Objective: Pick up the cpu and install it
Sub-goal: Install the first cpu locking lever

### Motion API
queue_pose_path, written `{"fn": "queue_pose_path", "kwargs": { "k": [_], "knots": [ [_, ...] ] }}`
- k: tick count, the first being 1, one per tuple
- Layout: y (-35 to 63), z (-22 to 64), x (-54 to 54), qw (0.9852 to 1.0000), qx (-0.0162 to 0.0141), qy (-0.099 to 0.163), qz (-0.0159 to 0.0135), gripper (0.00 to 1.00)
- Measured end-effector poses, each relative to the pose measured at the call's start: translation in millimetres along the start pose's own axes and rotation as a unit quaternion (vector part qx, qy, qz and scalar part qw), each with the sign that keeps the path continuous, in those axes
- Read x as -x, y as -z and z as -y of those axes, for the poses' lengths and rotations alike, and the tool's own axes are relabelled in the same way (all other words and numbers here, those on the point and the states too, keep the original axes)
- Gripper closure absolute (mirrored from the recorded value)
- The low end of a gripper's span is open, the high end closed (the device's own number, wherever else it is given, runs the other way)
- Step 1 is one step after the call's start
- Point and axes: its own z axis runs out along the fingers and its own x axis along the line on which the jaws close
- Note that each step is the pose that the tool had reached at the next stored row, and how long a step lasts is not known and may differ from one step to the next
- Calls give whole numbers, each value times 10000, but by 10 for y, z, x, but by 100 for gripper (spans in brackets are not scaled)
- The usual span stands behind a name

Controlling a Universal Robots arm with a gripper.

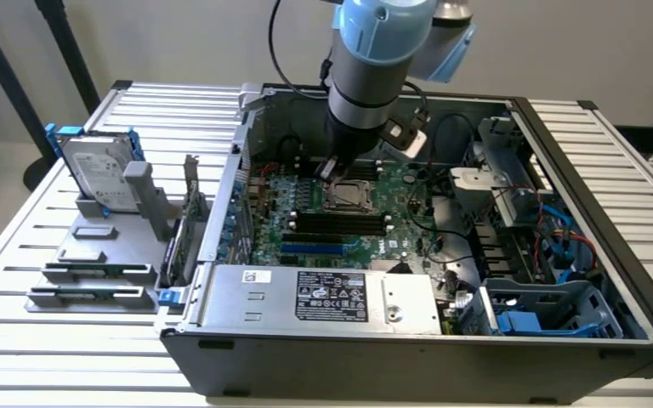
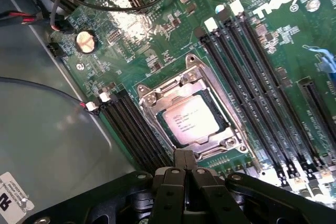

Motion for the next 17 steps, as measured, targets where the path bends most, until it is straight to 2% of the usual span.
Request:
{"fn": "queue_pose_path", "kwargs": {
  "k": [17],
  "knots": [
    [254, -118, 310, 10000, -20, -9, 12, 89]
  ]
}}
